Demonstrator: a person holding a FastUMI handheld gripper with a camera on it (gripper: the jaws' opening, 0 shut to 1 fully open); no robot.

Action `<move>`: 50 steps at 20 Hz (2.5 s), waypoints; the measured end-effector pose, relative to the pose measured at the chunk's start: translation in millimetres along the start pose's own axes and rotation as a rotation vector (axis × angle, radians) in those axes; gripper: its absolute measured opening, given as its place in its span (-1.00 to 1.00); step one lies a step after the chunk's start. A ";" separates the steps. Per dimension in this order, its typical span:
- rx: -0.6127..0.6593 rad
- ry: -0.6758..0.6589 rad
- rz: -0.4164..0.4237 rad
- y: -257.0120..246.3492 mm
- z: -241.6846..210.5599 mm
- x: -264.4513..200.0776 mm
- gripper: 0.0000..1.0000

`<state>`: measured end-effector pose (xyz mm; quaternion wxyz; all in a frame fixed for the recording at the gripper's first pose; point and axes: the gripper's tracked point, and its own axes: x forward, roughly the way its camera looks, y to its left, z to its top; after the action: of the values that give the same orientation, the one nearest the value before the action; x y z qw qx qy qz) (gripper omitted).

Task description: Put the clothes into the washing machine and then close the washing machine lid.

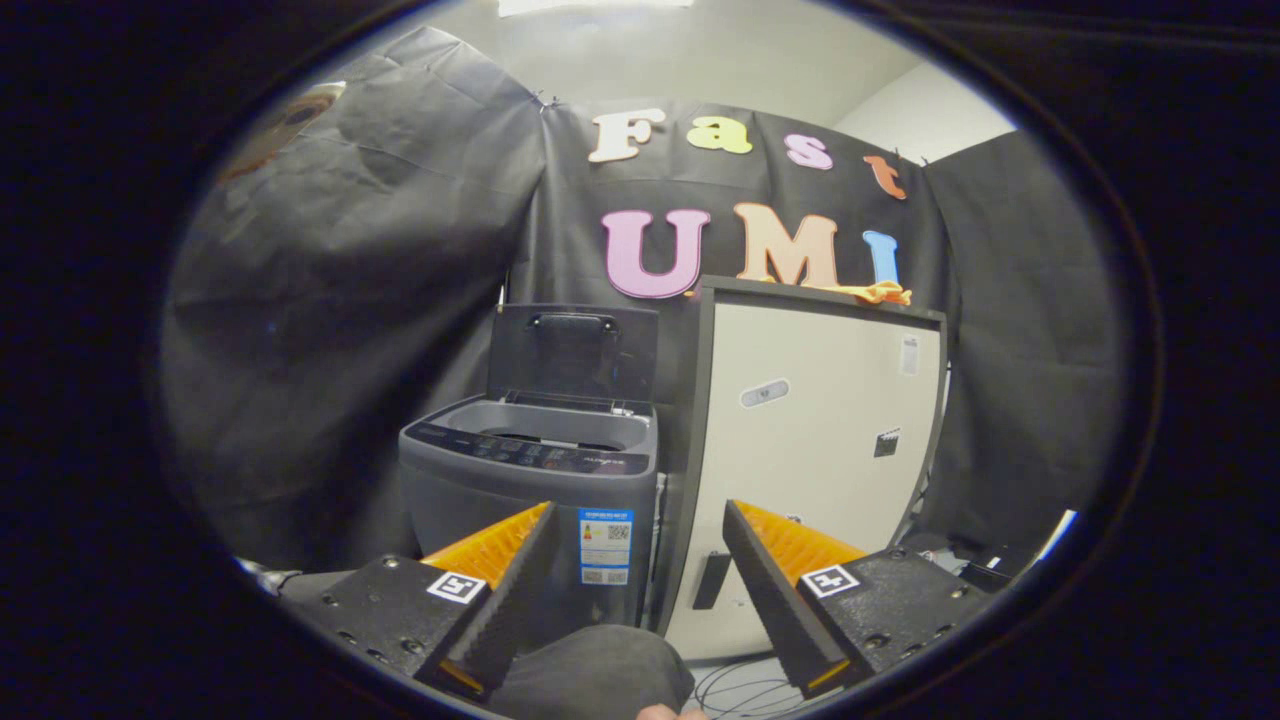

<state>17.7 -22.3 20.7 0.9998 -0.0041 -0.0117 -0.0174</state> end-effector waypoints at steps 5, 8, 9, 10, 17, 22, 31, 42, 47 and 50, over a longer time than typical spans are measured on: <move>0.002 -0.031 -0.031 -21.1 29.1 27.9 0.97; -0.047 -0.044 -0.049 -34.2 49.0 45.9 0.97; -0.068 -0.048 -0.056 -39.0 55.6 52.1 0.97; -0.082 -0.053 -0.060 -42.8 63.6 57.6 0.97; -0.084 -0.059 -0.061 -71.0 117.7 100.3 0.97; 0.032 -0.066 -0.056 -92.7 162.6 128.8 0.97; 0.011 -0.042 -0.151 -153.7 214.4 180.7 0.97; -0.077 0.173 -0.275 -237.1 215.4 272.3 0.97; -0.082 0.299 -0.358 -281.0 203.0 299.7 0.97; -0.103 0.354 -0.381 -294.8 190.4 314.3 0.95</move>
<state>317.0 -326.2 220.7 0.9634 -0.0496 0.1636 -0.2065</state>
